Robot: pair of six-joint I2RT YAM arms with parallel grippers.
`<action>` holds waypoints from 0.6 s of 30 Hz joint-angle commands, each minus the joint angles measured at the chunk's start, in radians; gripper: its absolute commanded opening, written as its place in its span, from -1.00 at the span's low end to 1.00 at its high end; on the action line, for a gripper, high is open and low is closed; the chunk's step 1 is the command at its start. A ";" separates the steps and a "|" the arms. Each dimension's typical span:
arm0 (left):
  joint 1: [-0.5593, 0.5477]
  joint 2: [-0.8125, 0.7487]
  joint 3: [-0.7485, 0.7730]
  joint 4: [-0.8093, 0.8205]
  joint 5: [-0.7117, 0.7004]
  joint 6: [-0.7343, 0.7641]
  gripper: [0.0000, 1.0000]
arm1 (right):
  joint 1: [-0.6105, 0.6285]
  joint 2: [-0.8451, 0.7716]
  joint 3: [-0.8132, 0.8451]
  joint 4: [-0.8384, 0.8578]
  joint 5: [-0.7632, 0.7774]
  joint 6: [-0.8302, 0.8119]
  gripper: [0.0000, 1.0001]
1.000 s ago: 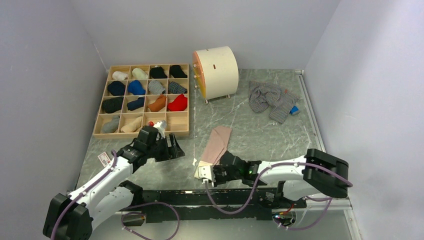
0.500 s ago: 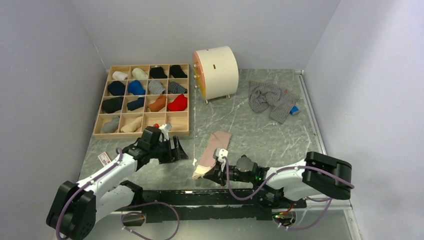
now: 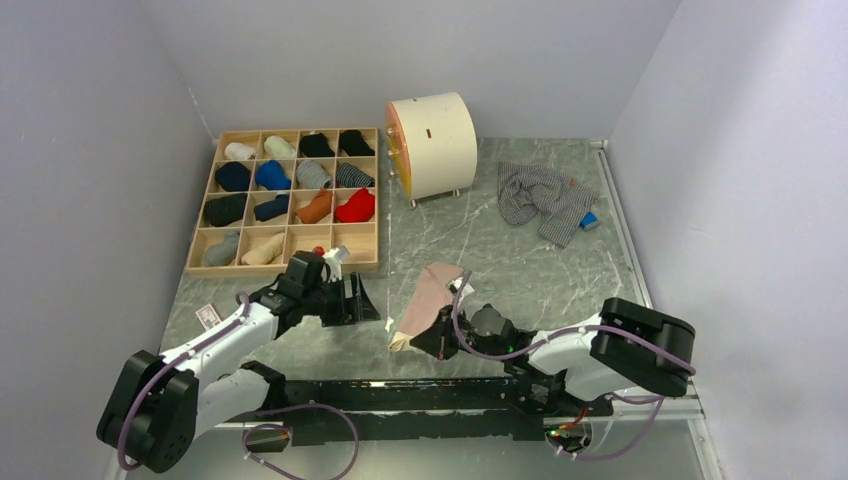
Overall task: Roll the underwear
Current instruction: Roll the underwear to the center of the board.
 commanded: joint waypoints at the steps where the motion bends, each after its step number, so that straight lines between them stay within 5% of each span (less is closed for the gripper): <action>1: 0.001 0.005 0.026 0.066 0.068 0.031 0.61 | -0.055 0.011 0.010 -0.058 0.023 0.247 -1.00; 8: -0.037 0.018 0.007 0.127 0.099 0.048 0.68 | -0.120 0.057 -0.014 -0.066 -0.018 0.380 -1.00; 18: -0.234 0.055 -0.001 0.200 0.023 0.081 0.72 | -0.140 0.047 -0.023 -0.121 -0.002 0.416 -1.00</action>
